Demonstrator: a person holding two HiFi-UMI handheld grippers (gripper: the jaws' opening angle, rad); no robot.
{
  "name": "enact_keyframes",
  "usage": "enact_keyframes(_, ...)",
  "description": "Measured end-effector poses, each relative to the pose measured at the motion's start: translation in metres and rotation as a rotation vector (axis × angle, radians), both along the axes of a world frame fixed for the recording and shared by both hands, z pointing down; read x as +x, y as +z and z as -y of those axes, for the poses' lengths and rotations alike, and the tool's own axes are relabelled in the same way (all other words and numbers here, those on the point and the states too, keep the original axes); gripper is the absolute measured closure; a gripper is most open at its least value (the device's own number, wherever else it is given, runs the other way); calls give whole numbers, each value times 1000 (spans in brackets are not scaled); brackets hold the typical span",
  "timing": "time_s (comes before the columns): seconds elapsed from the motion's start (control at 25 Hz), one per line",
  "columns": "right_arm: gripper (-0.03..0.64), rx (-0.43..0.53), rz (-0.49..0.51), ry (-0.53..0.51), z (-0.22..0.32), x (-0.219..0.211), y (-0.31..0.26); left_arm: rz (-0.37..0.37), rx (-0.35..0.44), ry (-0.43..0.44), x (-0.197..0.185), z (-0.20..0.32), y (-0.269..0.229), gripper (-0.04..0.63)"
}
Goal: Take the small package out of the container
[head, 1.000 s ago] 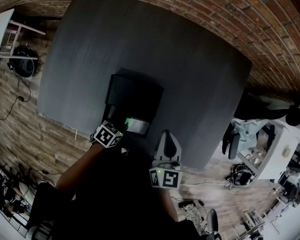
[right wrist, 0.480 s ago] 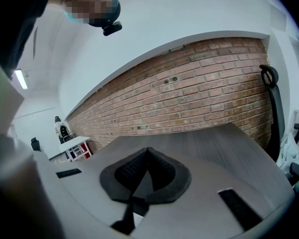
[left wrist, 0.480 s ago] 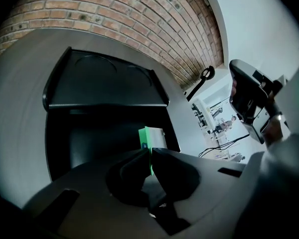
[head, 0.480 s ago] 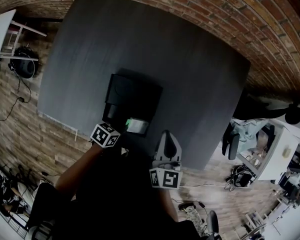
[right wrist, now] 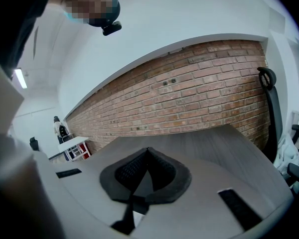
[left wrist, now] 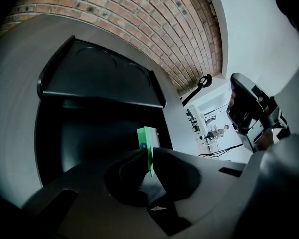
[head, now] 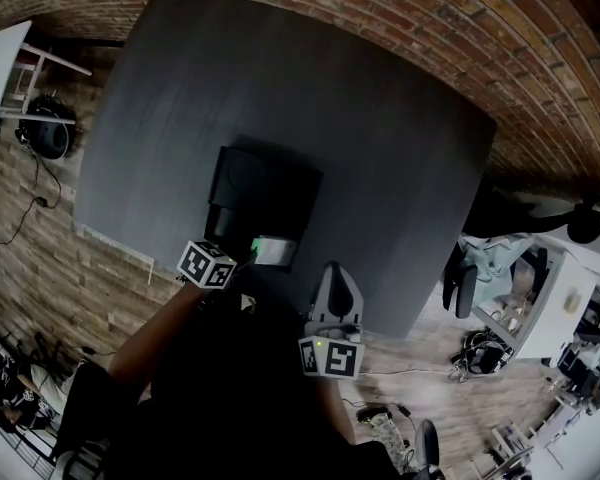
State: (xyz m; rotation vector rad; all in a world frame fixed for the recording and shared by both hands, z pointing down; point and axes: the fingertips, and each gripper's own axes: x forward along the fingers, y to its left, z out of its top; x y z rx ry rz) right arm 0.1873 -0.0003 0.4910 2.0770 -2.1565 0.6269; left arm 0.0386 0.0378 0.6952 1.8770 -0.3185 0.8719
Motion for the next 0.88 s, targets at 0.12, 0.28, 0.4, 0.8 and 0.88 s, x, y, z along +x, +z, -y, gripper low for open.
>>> enact_keyframes(0.12, 594, 4, 0, 2, -3, 0, -1, -9, 13, 2, 4, -1, -1, 549)
enact_keyframes(0.28, 594, 5, 1, 4, -5, -1, -2, -8, 16, -17, 5, 0, -1, 549)
enact_keyframes(0.4, 594, 9, -2, 4, -6, -2, -2, -28, 35, -40, 5, 4, -3, 557)
enact_keyframes(0.8, 594, 21, -18, -14, -11, -6, -7, -51, 130, -47, 3, 1, -16, 560)
enact_keyframes(0.88, 594, 23, -23, -21, -11, -8, -6, -57, 163, -55, 2, 3, -19, 560)
